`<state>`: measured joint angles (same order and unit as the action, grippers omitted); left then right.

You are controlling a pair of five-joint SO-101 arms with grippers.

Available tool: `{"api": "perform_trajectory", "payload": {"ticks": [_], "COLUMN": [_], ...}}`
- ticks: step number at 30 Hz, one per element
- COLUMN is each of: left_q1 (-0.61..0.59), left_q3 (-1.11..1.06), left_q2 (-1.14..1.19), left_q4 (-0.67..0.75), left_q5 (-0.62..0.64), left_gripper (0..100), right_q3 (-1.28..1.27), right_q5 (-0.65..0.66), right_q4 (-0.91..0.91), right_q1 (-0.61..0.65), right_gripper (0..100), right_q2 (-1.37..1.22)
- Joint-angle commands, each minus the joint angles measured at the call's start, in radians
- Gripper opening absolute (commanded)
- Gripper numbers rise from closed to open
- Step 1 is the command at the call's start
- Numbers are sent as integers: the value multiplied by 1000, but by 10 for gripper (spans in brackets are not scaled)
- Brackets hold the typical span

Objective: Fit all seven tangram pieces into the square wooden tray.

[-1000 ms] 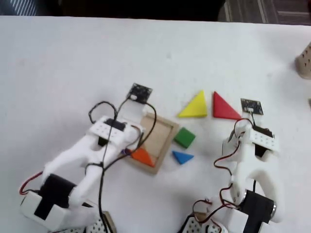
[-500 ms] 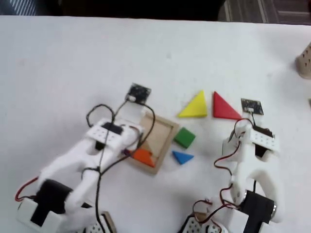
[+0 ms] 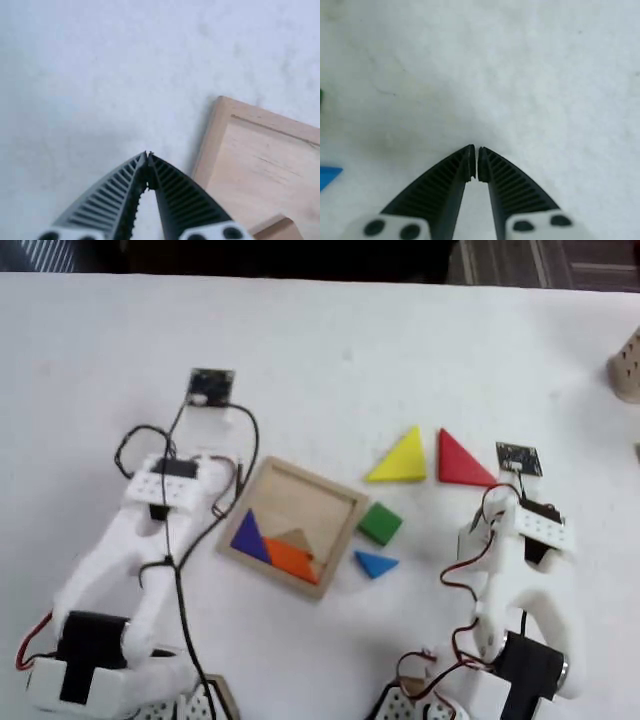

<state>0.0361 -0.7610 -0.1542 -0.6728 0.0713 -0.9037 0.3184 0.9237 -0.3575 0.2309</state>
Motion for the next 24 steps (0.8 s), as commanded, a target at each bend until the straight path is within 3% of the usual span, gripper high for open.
{"api": "perform_trajectory", "payload": {"ticks": [1, 6, 10, 14, 18, 24], "left_q1": [-38, -97, -143, -156, -156, -177], "left_q3": [74, 97, 112, 112, 112, 104], "left_q2": [-50, -50, -48, -48, -45, -39], "left_q4": [-21, -17, -15, -12, -12, 44], "left_q5": [11, 14, 17, 18, 18, 17], "left_gripper": [23, 24, 24, 88, 179, 153], "right_q3": [49, 167, 230, 256, 212, 124], "right_q5": [3, -120, -135, -40, -25, 68], "right_q4": [-18, 36, 160, 260, 298, 297], "right_q1": [13, 35, 171, 357, 496, 625], "right_gripper": [39, 140, 148, 149, 149, 149], "right_q2": [27, 27, 27, 31, 38, 42]}}
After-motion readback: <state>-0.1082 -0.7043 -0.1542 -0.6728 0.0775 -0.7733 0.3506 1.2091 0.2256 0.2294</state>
